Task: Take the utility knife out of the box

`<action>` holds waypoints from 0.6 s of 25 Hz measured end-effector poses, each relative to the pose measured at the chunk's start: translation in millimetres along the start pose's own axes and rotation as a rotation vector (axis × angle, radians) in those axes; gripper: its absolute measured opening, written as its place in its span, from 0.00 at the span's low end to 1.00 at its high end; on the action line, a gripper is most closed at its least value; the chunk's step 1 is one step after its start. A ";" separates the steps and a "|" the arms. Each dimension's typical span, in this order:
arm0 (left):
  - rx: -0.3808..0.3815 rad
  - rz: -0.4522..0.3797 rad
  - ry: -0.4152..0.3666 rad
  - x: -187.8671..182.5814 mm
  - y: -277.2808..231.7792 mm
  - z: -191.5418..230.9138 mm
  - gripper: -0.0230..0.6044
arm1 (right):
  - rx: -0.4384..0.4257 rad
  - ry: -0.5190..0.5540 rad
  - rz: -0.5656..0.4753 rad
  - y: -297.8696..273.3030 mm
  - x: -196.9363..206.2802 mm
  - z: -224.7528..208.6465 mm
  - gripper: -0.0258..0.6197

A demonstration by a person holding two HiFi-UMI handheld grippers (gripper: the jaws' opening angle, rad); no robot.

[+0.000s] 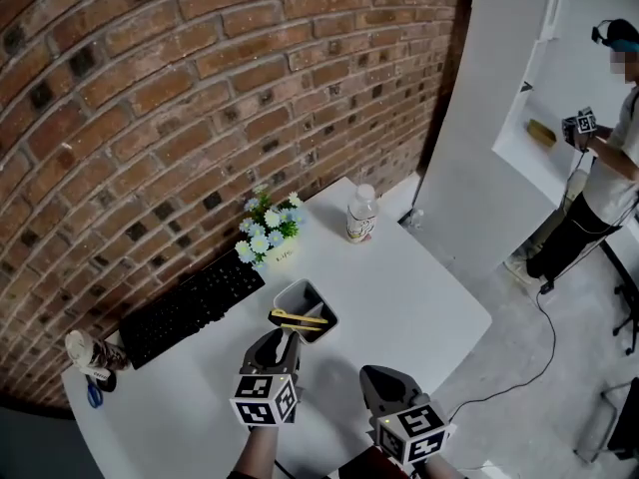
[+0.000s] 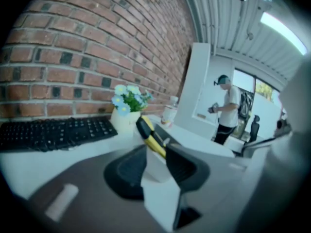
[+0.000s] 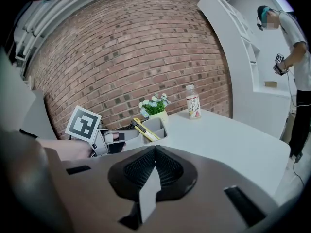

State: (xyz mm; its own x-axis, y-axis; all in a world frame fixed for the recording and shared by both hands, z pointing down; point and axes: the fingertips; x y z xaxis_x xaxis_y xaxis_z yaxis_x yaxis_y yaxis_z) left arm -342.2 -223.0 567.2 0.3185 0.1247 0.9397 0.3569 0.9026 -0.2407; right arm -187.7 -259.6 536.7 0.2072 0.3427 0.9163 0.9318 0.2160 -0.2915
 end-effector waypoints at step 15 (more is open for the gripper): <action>-0.019 -0.012 0.061 -2.2 -27.4 8.0 0.27 | -0.020 -0.013 0.058 -20.2 15.7 -17.3 0.05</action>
State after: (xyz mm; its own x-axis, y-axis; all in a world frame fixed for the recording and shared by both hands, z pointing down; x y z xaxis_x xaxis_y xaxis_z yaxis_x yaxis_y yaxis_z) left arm -359.7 -244.7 573.7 0.3665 0.0882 0.9262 0.3776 0.8957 -0.2347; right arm -198.0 -274.4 561.7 0.2570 0.3661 0.8944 0.9241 0.1777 -0.3382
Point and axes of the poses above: the fingertips, and each gripper's own axes: y backward along the fingers, z to its left, x out of its underside, and after that the axes turned 12 degrees about -z, right-handed
